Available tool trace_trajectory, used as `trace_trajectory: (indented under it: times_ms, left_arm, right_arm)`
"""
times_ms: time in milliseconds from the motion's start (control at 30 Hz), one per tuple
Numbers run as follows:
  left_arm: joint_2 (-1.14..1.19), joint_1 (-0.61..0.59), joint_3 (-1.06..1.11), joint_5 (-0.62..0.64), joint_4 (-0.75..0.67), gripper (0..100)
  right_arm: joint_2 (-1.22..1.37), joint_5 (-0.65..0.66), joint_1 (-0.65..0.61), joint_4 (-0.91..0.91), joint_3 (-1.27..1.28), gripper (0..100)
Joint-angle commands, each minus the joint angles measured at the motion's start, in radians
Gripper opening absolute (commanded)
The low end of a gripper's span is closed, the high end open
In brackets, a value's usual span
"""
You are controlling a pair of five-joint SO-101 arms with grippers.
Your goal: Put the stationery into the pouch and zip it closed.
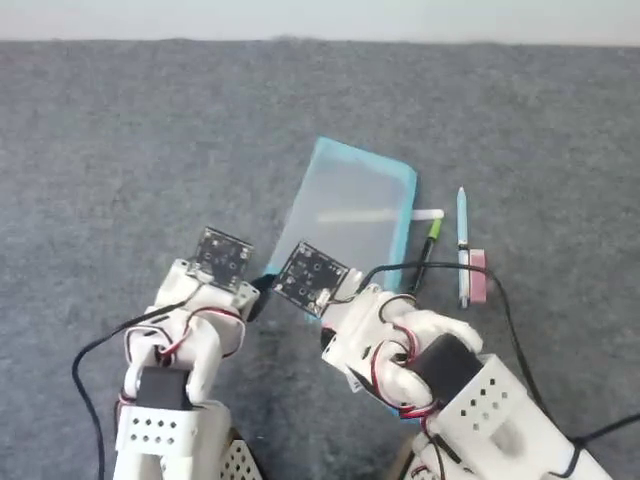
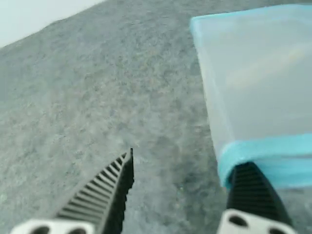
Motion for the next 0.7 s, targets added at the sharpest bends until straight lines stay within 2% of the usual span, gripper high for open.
trace_trajectory:
  times_ms: [0, 133, 300, 467, 533, 667]
  left_arm:
    - [0.005, 0.097, -0.013, 0.029, -0.029, 30]
    - [0.009, 0.126, -0.012, 0.124, -0.084, 30]
    - [0.011, 0.129, -0.012, 0.209, -0.132, 30]
    - [0.011, 0.187, -0.002, 0.221, -0.161, 30]
    - [0.006, 0.245, 0.010, 0.216, -0.163, 26]
    - [0.003, 0.290, 0.013, 0.157, -0.163, 5]
  right_arm:
    - [-0.036, 0.020, -0.064, 0.010, -0.008, 0.7]
    - [-0.042, 0.018, -0.124, 0.015, -0.012, 0.7]
    - [-0.174, 0.026, -0.125, 0.033, 0.006, 0.7]
    - [-0.219, 0.028, -0.125, 0.031, 0.032, 0.7]
    - [-0.219, 0.028, -0.124, 0.031, 0.032, 0.7]
    - [-0.219, 0.025, -0.105, 0.031, 0.035, 0.7]
